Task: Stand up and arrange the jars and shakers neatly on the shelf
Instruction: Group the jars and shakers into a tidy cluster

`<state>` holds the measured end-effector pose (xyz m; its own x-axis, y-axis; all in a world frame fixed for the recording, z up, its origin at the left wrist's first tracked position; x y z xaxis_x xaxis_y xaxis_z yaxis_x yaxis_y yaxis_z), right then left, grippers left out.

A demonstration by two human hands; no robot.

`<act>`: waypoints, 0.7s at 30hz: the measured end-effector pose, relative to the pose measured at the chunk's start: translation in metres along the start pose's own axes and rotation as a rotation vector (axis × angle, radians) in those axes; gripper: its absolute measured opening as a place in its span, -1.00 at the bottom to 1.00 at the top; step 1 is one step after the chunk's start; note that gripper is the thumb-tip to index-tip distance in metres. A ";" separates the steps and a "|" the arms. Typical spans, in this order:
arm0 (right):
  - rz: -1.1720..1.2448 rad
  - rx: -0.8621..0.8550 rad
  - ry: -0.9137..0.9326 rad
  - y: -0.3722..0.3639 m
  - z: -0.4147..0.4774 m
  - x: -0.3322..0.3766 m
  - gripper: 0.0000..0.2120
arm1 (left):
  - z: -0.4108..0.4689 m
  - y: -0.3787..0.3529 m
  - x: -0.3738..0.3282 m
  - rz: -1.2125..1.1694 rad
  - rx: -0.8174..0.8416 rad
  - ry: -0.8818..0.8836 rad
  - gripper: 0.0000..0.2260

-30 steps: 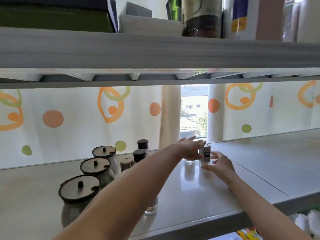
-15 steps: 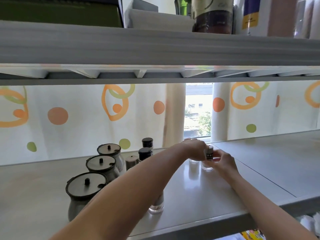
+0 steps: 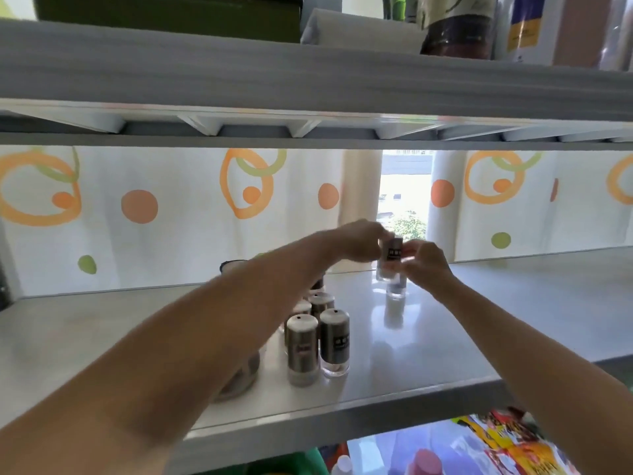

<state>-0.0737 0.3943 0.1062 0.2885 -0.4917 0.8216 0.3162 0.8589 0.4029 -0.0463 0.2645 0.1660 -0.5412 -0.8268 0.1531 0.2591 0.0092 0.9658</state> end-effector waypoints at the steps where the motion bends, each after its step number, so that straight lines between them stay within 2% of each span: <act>1: 0.014 0.004 0.011 -0.001 0.001 0.012 -0.61 | -0.005 0.008 0.006 -0.009 -0.020 0.007 -0.61; 6: 0.047 0.033 0.096 -0.020 0.008 0.066 -0.65 | -0.028 0.037 0.041 -0.052 -0.159 0.076 -0.57; 13: 0.135 0.131 0.133 -0.072 0.012 0.111 -0.37 | -0.066 0.049 0.089 -0.105 -0.272 0.124 -0.65; 21: -0.001 0.264 0.150 -0.125 0.012 0.116 -0.40 | -0.083 0.021 0.130 -0.088 -0.322 0.183 -0.76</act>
<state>-0.0905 0.2313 0.1562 0.4251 -0.4916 0.7600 0.0761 0.8561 0.5112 -0.0447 0.1109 0.1892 -0.4283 -0.9036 0.0043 0.4718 -0.2196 0.8539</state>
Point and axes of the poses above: each hand's wrist, its own z-axis towards the middle knuckle, its own y-axis out of the back of the hand, x = y × z, the point moved 4 cm from there along z, towards the middle knuckle, and after that the axes turned 12 degrees about z, right-handed, at the moved point
